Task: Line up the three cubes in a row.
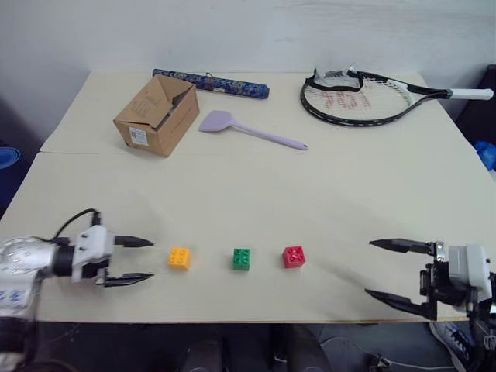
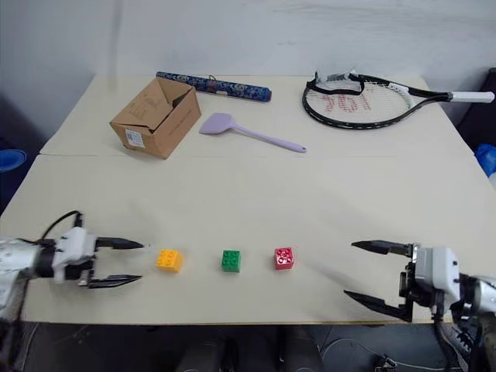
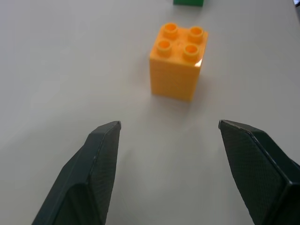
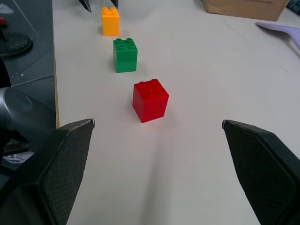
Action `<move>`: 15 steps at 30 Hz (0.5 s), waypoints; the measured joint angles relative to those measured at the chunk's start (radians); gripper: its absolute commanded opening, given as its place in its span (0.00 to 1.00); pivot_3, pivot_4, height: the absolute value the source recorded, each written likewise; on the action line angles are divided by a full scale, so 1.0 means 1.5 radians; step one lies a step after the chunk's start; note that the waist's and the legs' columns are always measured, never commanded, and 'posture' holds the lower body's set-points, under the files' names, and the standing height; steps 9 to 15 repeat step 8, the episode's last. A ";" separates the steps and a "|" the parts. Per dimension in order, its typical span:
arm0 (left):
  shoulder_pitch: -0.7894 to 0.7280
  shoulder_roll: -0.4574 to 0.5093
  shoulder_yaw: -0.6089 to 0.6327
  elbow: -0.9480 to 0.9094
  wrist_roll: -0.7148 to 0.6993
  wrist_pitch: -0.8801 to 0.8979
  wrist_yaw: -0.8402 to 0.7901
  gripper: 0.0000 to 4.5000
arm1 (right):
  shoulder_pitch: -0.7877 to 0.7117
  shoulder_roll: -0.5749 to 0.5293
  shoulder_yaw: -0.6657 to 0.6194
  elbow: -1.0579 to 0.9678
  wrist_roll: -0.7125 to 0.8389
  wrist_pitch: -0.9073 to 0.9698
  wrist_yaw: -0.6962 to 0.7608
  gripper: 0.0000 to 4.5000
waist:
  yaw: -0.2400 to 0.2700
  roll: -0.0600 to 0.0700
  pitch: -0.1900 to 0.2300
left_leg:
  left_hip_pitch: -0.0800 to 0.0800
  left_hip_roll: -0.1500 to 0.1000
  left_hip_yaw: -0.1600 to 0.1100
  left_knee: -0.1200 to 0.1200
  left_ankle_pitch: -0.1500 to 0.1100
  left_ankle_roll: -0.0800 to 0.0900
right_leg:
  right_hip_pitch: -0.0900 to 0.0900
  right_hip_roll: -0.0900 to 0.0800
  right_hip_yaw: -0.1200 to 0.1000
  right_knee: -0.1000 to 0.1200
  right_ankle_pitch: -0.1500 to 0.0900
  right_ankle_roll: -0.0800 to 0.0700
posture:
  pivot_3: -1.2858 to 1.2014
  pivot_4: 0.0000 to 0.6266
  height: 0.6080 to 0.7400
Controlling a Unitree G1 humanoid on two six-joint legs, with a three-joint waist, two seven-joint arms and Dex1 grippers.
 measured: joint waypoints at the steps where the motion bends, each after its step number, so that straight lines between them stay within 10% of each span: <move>1: 0.025 0.004 0.028 -0.025 -0.010 0.019 0.013 0.78 | -0.014 -0.011 -0.004 0.011 0.000 0.001 0.008 1.00 | 0.000 0.000 0.000 | 0.000 0.000 0.000 0.000 0.000 0.000 | 0.000 0.000 0.000 0.000 0.000 0.000 | 0.52 0.24 1.00; 15: 0.131 0.003 0.129 -0.150 -0.059 0.116 0.054 0.78 | -0.057 -0.033 -0.002 0.037 -0.004 0.009 0.041 1.00 | 0.007 0.001 0.001 | 0.000 0.000 0.000 -0.001 -0.001 -0.001 | 0.000 0.000 0.000 0.000 0.000 -0.001 | 0.52 0.24 1.00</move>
